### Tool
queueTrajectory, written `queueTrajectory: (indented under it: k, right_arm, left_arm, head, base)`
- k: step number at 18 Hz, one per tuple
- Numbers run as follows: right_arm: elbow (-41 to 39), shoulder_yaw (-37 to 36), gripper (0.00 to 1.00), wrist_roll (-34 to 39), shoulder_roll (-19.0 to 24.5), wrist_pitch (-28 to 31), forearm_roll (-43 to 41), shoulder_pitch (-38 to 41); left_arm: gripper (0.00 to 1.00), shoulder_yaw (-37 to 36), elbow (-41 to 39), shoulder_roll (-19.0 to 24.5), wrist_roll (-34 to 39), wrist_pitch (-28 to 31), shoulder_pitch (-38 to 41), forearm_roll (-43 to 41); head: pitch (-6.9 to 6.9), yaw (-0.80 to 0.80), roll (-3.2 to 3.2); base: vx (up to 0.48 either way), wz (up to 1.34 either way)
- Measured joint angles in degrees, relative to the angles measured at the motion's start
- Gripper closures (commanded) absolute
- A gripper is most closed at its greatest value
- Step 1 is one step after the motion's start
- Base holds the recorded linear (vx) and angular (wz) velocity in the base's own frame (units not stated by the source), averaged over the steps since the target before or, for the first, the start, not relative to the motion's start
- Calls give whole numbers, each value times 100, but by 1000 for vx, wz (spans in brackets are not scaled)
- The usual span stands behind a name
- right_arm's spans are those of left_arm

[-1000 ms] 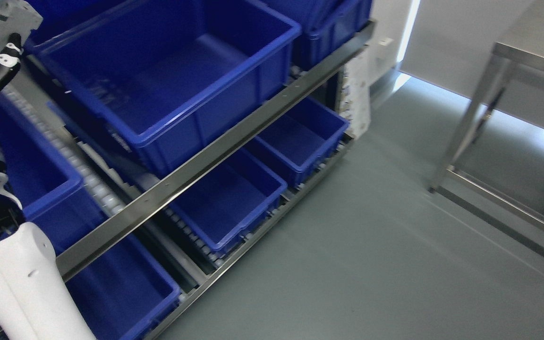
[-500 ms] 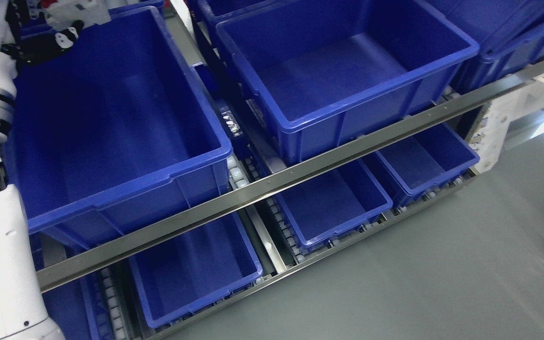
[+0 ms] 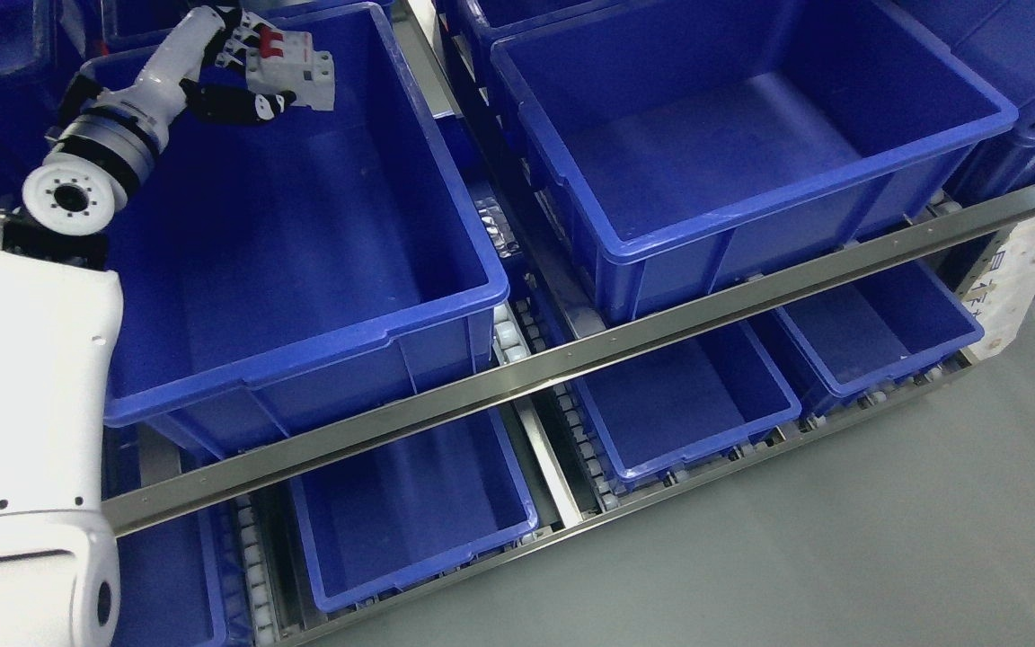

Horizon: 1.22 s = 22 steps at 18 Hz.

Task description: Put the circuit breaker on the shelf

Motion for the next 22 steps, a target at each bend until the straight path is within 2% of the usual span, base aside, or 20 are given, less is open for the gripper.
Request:
queueTrajectory:
  k: [3,8,9,10,11,14,18,22]
  right_arm:
    - [0,0,0,3,0,0,0,0]
    - [0,0,0,7,0,0,0,0]
    - [0,0,0,9,0,0,0,1]
    - [-1,0,0,11,0,0,0,1]
    - [-1,0,0,11,0,0,0,1]
    - [-1,0,0,33,0,0,0,1]
    - [-1,0,0,20,0,0,2,-2]
    - [-1,0,0,6,0,-5,2,-1]
  left_arm:
    - [78,-383,875,-78,94,-1,-276,-134]
    - [58,-719,1776,-161,323,-2,-492,-222]
    - [50,-765,1915,-176,349,67,-533,-233]
    - [37,-803,2027,-185,376,119,-569,-239]
    - [31,-843,2144,-196,426,175,-621,-245]
    - [21,-948,2408,-219,580,330,-728,-258]
    - [2,-1037,2651,-242,742,363,-829,-264]
    - [1,-711,2468,-255,1301,380,-952,-218]
  head:
    - [-1,0,0]
    - [-1,0,0]
    - [-1,0,0]
    - [-1,0,0]
    - [-1,0,0]
    - [-1,0,0]
    - [-1,0,0]
    - [-1,0,0]
  base:
    - [0,0]
    - [-7,-11]
    - [-6,-52]
    - [-6,-52]
    - [0,0]
    - [0,0]
    - [-8,-55]
    - [-49,-167]
